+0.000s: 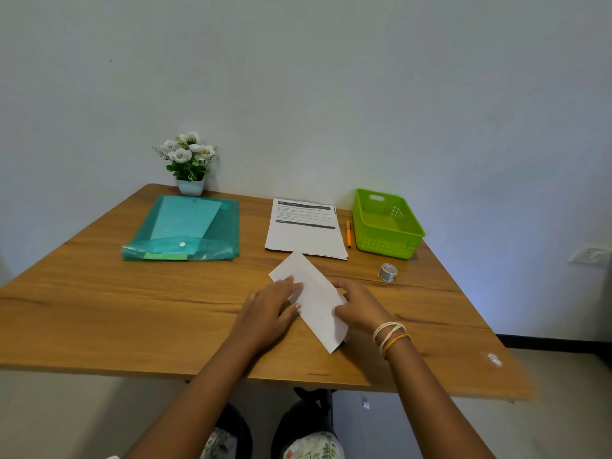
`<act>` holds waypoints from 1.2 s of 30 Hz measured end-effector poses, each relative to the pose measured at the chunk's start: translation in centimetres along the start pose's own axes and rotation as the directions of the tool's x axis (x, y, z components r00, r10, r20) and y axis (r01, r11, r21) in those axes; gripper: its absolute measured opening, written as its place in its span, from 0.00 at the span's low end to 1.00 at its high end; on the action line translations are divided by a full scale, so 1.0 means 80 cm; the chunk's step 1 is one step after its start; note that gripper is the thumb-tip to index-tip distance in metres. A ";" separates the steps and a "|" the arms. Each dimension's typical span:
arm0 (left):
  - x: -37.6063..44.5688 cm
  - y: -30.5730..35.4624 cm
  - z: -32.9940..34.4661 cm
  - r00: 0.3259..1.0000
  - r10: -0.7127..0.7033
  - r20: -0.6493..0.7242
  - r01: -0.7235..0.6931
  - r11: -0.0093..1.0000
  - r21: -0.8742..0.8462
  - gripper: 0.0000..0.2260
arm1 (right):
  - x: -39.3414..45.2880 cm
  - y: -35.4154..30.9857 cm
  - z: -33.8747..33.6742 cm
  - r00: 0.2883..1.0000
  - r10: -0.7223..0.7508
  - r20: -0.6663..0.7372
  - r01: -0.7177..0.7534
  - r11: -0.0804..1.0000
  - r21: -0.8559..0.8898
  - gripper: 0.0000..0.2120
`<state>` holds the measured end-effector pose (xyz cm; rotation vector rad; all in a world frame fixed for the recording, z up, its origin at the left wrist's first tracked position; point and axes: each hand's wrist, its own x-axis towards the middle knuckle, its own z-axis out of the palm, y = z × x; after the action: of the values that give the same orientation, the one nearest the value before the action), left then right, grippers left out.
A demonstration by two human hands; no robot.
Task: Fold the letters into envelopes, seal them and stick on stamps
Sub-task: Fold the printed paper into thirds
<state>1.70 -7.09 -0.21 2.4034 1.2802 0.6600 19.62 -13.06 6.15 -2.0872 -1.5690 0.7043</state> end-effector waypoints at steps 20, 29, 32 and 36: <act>0.005 0.002 0.009 0.984 0.017 0.175 -0.073 0.945 0.319 0.25 | 0.015 0.013 0.084 0.972 -0.230 -0.055 0.188 0.890 -0.416 0.26; 0.005 0.000 0.006 0.981 -0.029 0.193 -0.040 0.938 0.344 0.25 | 0.005 0.050 0.063 0.985 -0.153 -0.079 0.099 0.878 -0.467 0.27; 0.004 -0.003 0.004 0.979 -0.048 0.198 -0.024 0.939 0.344 0.25 | -0.003 0.071 0.049 0.988 -0.113 -0.105 0.050 0.878 -0.477 0.27; 0.002 -0.014 0.000 0.980 -0.078 0.183 0.011 0.940 0.341 0.25 | -0.012 0.092 0.037 0.990 -0.064 -0.127 -0.006 0.876 -0.482 0.27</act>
<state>1.02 -6.32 -0.72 2.6182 1.4559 0.1927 23.01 -15.83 -0.53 -2.3857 -1.8294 0.1481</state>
